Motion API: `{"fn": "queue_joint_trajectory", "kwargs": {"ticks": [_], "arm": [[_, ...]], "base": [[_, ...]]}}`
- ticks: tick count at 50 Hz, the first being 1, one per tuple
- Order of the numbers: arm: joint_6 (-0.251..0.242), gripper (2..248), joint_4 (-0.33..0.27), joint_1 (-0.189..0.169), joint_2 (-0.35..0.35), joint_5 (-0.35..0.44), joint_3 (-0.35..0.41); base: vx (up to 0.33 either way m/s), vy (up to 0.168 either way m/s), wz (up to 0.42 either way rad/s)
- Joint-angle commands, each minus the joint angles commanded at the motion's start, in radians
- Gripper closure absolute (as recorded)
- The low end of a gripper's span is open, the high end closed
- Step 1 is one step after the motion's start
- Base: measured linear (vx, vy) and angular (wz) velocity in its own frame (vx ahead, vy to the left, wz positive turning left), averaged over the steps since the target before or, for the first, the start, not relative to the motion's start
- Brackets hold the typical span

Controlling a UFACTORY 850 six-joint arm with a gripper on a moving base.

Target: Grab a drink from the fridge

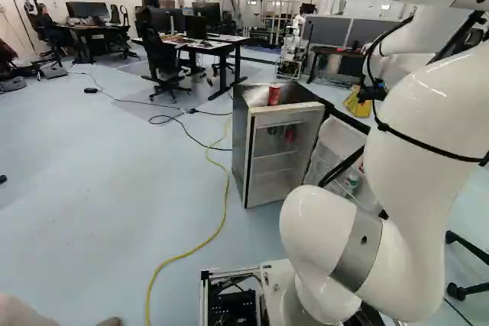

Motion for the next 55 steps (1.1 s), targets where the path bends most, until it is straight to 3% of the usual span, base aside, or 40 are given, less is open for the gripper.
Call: {"fn": "queue_joint_trajectory", "kwargs": {"ticks": [55], "arm": [[0.000,3,0.000,-0.117,-0.185,-0.224,-0.214]], "base": [[0.000,0.000,0.000]]}}
